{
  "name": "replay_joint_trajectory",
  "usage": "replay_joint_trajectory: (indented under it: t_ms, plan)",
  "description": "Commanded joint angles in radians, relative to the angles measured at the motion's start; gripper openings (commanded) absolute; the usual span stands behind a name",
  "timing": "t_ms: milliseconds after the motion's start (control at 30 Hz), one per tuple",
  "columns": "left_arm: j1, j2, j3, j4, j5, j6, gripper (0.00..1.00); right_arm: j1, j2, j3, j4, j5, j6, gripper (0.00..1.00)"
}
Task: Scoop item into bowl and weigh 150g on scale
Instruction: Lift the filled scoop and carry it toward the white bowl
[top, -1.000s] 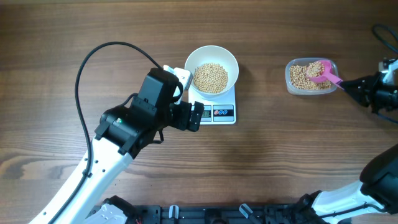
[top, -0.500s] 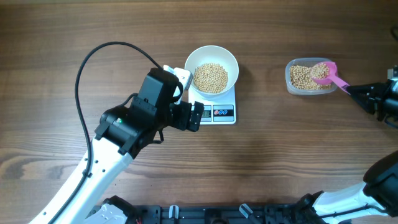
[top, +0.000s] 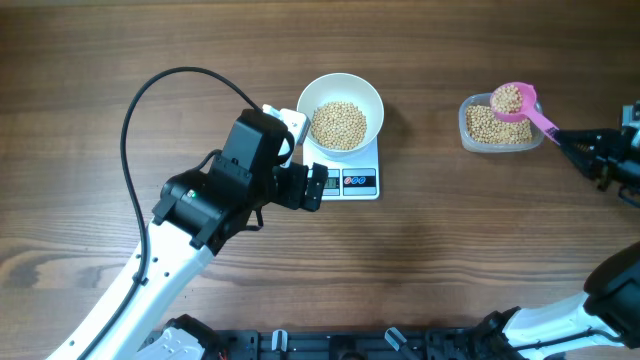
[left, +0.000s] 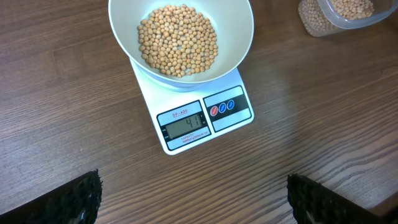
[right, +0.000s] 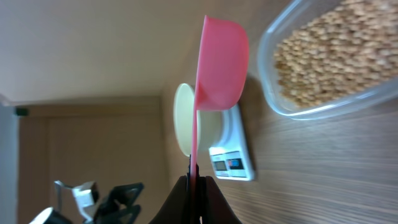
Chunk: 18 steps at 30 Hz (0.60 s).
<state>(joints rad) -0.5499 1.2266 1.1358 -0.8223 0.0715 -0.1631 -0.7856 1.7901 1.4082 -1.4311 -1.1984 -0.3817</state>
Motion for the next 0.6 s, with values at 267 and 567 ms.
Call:
replay_joint_trajectory:
  t_ms: [267, 567]
  plan:
    - [-0.003, -0.007, -0.005, 0.002, -0.017, -0.010, 1.00, 0.252, 0.018, -0.010, -0.025, -0.187, -0.037, 0.04]
    - [-0.003, -0.007, -0.005, 0.002, -0.017, -0.010, 1.00, 0.481, 0.018, -0.008, 0.087, -0.187, 0.068, 0.04]
